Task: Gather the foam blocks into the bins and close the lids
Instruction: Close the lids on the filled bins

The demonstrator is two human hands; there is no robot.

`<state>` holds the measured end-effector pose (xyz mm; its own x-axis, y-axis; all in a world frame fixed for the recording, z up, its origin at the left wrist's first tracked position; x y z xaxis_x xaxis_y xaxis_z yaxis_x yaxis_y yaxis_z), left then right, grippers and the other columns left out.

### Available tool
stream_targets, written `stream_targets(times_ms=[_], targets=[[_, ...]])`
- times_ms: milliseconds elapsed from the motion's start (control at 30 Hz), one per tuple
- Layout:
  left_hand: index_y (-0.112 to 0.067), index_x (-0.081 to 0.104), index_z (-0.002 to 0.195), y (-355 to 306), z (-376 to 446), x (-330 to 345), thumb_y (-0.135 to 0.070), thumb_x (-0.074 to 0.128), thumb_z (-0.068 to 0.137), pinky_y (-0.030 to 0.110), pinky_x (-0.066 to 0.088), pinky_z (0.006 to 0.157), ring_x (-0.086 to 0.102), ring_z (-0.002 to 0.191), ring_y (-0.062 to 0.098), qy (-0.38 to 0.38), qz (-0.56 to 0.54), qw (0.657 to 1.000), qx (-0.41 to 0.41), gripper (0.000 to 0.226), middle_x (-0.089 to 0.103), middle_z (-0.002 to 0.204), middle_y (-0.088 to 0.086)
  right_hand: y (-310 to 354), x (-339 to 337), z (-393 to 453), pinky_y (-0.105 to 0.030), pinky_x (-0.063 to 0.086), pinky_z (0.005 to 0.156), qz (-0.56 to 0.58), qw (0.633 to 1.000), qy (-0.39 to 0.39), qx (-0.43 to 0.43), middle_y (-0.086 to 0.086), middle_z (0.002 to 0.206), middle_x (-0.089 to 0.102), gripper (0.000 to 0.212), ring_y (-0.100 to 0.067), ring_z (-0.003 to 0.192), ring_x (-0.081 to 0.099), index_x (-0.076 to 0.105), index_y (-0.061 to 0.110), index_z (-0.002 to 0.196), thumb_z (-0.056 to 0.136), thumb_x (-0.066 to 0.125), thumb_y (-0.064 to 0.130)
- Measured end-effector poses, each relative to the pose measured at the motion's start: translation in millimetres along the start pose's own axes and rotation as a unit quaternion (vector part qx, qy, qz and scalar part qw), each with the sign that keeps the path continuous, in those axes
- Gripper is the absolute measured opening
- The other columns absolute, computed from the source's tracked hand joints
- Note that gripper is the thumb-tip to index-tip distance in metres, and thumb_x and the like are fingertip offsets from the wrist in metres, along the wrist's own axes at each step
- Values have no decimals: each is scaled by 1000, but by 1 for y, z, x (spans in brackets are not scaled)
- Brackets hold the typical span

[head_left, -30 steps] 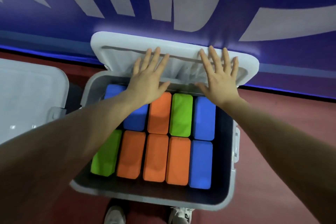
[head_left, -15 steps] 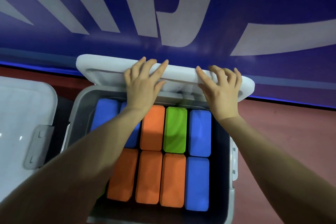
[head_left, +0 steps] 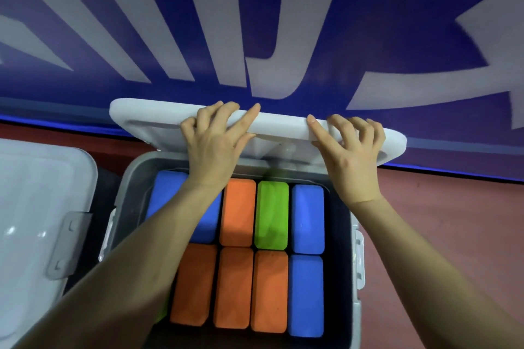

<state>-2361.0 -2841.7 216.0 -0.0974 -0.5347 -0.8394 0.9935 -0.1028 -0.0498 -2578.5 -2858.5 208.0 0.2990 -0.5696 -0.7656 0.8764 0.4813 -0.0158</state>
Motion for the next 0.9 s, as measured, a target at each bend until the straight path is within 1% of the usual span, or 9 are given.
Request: stream_targets(times_ms=[67,133,233,400,467,600,700,800,900], targets=[[-35,56,125,2,13,-20,-37,68,80,38,25,80,45,110,20,-22,5,1000,3,46,65,113,-1,4,-20,17,-49,35,95,-12,1000,-22,-8,-1,121,49,57,-26,101,47,51,28,130,84,72,4],[-35,59,123,5,29,-43,-38,69,80,37,25,80,47,109,20,-47,10,999,7,44,65,111,-2,7,-40,36,-49,34,97,-25,999,-45,-16,-1,121,51,59,-25,103,48,52,28,130,81,74,3],[-33,64,122,10,52,-78,-39,65,84,38,25,80,46,110,20,-63,-1,998,15,38,66,113,-2,11,-70,65,-51,34,100,-33,997,-68,-18,-3,121,53,61,-26,104,49,52,27,131,80,75,2],[-33,54,125,19,77,-130,-39,60,85,38,26,82,45,109,22,-78,-8,996,43,41,67,114,0,28,-119,96,-51,34,100,-56,994,-96,-15,-6,116,63,59,-26,103,50,52,26,130,80,76,5],[-32,55,124,24,84,-151,-38,60,85,38,27,83,46,107,23,-88,-13,994,62,40,67,112,0,39,-138,107,-50,33,100,-68,993,-98,-9,-6,115,63,60,-25,104,49,52,26,131,80,75,5],[-28,59,124,33,98,-189,-35,60,88,40,29,90,48,108,26,-102,-35,990,90,37,66,114,3,55,-174,124,-50,34,98,-95,990,-106,-5,-2,119,54,60,-25,104,49,53,27,130,79,75,4],[-25,55,127,34,105,-217,-33,58,91,45,36,97,49,107,28,-122,-62,983,126,36,66,113,7,66,-205,132,-50,38,95,-103,987,-123,-1,-4,115,61,49,-26,102,50,57,25,127,84,73,10],[-25,54,127,34,110,-239,-33,54,95,46,37,103,56,107,28,-131,-82,977,145,33,67,113,8,72,-229,139,-52,36,95,-101,990,-101,4,-7,115,61,42,-28,103,50,55,23,128,89,68,15],[-21,62,124,36,108,-249,-36,47,98,43,40,101,63,102,29,-112,-92,976,163,33,69,111,6,76,-238,141,-55,32,96,-82,996,-45,6,-10,117,60,50,-31,105,49,51,21,131,86,71,12]])
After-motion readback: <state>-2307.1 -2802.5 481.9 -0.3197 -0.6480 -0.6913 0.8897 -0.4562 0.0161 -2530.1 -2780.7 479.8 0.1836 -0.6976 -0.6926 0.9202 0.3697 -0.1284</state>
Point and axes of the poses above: each hand's wrist, its own z-axis towards the middle knuckle, its own x-axis out of the palm, y = z × x, the point moved 5 cm from there along z, towards the middle knuckle
